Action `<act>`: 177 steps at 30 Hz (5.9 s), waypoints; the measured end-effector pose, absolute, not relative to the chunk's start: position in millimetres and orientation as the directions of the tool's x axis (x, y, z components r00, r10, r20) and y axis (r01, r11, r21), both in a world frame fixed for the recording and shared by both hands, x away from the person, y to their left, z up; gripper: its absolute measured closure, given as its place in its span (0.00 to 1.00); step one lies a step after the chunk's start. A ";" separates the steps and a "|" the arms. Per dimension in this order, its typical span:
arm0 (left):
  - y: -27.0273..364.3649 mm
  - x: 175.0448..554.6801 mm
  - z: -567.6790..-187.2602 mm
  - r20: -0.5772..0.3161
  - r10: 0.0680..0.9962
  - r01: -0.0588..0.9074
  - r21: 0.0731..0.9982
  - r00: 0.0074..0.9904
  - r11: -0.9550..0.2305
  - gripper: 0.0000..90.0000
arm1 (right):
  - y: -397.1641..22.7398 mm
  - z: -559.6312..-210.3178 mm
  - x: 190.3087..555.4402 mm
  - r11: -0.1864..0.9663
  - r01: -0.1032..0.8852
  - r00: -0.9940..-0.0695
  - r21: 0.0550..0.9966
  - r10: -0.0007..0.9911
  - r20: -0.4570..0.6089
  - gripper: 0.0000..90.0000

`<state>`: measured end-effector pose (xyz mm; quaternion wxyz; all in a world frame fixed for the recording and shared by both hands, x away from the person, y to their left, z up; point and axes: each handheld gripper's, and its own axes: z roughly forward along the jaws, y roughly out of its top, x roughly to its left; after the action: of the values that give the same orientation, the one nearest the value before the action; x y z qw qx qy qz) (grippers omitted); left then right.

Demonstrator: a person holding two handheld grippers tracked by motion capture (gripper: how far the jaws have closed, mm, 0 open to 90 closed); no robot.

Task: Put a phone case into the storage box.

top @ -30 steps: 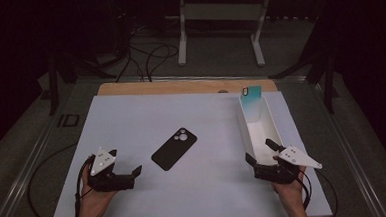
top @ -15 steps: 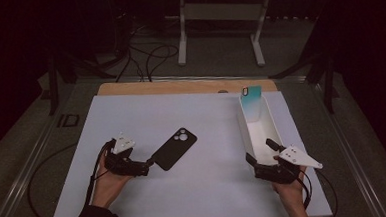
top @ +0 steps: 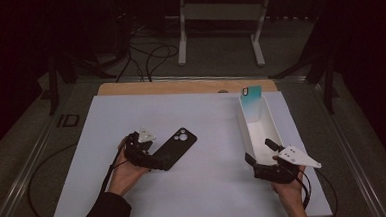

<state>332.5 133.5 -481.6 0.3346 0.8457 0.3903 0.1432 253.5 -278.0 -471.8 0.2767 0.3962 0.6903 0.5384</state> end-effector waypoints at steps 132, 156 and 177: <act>63.7 294.7 -425.8 0.068 0.638 0.345 0.795 0.767 -0.499 0.18 | -200.6 -421.3 299.4 0.124 0.411 -0.690 0.903 0.690 0.219 0.11; 41.3 283.0 -425.9 0.049 0.617 0.314 0.828 0.785 -0.466 0.17 | -170.3 -422.0 303.9 0.082 0.518 -0.707 0.852 0.601 0.372 0.74; 49.1 284.9 -429.9 0.017 0.624 0.334 0.833 0.782 -0.441 0.19 | -166.6 -420.0 300.5 0.116 0.507 -0.735 0.854 0.577 0.357 0.96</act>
<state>284.9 49.1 -429.9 0.4436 0.8331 0.2872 0.1634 300.5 -166.6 -420.0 0.0314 0.3629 0.7462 0.5572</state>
